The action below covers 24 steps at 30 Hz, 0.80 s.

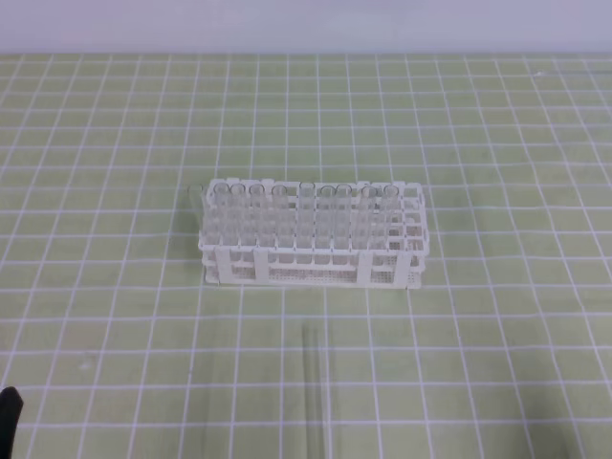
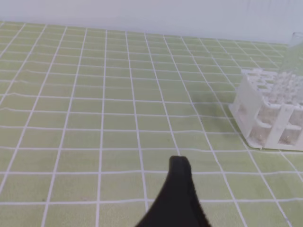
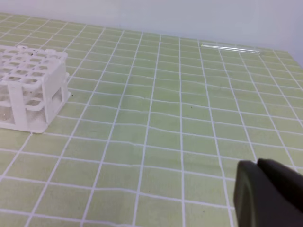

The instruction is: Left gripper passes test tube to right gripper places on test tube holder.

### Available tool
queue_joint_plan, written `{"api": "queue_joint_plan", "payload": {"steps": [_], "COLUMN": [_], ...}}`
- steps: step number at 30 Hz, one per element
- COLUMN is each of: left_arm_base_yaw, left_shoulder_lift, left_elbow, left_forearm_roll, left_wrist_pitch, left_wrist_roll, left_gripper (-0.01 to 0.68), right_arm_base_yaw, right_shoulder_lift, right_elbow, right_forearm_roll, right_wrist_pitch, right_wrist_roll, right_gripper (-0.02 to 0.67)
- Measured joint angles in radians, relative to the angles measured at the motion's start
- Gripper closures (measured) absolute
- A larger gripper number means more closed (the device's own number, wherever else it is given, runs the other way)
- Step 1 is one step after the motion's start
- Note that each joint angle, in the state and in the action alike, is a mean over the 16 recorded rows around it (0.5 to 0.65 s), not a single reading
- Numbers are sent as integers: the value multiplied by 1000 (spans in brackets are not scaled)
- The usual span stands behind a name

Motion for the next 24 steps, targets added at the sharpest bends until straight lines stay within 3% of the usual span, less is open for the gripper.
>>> {"api": "queue_joint_plan", "payload": {"steps": [24], "left_arm_base_yaw": [0], "left_shoulder_lift": [-5], "left_elbow": [0], "left_forearm_roll": [-112], "left_wrist_pitch": [-8], "left_wrist_roll": [0], "left_gripper": [152], "right_arm_base_yaw": [0], "right_shoulder_lift": [0], "right_elbow": [0], "right_forearm_roll": [0], "right_wrist_pitch": [0], "right_wrist_roll": [0], "right_gripper": [666]}}
